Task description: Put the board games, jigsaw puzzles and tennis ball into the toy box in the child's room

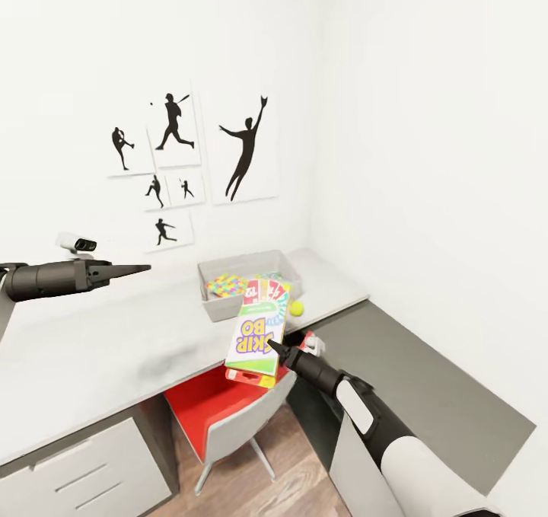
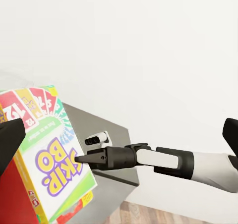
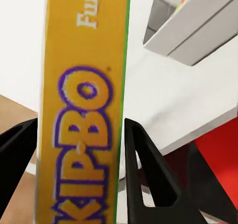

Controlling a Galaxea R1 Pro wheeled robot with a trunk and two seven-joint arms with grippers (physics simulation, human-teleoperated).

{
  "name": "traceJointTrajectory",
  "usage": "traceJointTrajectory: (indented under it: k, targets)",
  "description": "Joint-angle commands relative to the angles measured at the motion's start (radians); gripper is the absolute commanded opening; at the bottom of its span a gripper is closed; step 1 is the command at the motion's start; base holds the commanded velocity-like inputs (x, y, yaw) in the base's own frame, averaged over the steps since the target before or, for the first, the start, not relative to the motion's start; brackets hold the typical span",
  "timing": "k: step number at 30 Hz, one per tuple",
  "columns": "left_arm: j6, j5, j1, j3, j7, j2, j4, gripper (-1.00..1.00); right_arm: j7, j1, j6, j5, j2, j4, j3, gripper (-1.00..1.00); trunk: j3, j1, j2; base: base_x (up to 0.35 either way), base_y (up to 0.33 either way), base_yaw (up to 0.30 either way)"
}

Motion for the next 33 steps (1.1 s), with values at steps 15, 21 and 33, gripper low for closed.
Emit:
traceJointTrajectory:
  k: [15,21,33]
  targets:
    - [0.010,0.001,0.001,0.000,-0.003,0.001,0.000,1.00,0.002,-0.001,0.010,-0.013,0.000,0.000,0.000,-1.00,0.001,0.001,-0.002,0.209,0.150,-0.082]
    - [0.009,0.001,0.001,0.000,-0.002,0.000,0.000,1.00,0.002,-0.001,0.010,-0.013,0.000,0.000,0.001,-1.00,0.003,0.001,-0.002,0.093,0.007,-0.121]
    - [0.002,0.001,0.001,0.007,-0.003,0.000,0.000,1.00,0.001,-0.001,0.010,-0.013,0.000,0.000,0.000,-1.00,0.003,0.001,-0.002,0.035,0.000,0.020]
